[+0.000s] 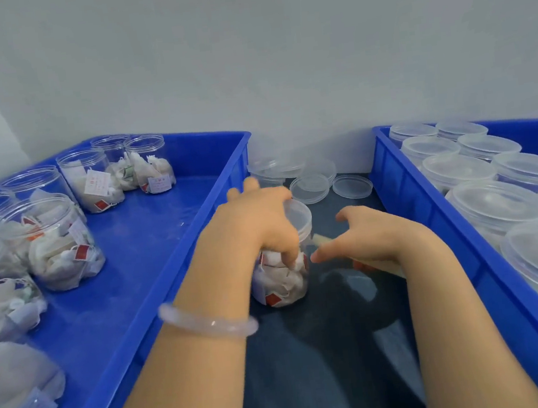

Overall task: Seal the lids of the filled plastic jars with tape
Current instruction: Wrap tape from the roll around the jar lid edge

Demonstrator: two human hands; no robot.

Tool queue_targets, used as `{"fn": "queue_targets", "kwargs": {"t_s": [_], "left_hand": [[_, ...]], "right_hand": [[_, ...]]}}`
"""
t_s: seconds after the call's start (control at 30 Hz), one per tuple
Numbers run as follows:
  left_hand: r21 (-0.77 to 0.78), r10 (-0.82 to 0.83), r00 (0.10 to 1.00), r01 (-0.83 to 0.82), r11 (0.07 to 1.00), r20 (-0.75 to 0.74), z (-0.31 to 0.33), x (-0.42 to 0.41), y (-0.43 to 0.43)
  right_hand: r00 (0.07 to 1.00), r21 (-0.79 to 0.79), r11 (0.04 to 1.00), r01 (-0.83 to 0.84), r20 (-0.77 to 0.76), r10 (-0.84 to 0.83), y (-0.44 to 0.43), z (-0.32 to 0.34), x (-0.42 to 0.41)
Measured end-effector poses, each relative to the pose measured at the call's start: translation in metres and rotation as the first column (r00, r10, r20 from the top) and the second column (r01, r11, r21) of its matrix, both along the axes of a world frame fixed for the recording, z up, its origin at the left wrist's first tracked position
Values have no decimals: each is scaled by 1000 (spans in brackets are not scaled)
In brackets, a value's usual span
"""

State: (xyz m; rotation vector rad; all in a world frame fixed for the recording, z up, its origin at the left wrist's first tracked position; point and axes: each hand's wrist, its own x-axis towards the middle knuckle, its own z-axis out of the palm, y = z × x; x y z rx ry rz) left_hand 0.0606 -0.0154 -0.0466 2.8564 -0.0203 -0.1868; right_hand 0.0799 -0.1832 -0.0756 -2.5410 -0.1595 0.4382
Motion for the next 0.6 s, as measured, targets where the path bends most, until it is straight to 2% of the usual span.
{"fn": "queue_targets", "kwargs": {"t_s": [0.1, 0.3, 0.4, 0.53, 0.6], "left_hand": [[49, -31, 996, 35, 998, -80, 6, 9, -16], [78, 31, 997, -26, 997, -64, -3, 19, -27], [46, 7, 999, -5, 999, -46, -6, 20, -28], [71, 7, 999, -4, 997, -37, -9, 22, -32], [84, 27, 1000, -27, 996, 5, -12, 23, -36]], "right_hand": [[996, -76, 993, -91, 0, 91, 0, 1, 0], [993, -139, 985, -102, 49, 110, 10, -7, 4], [994, -110, 993, -53, 88, 63, 11, -9, 5], [996, 3, 1000, -7, 88, 6, 14, -11, 6], [992, -12, 1000, 6, 130, -4, 16, -11, 6]]}}
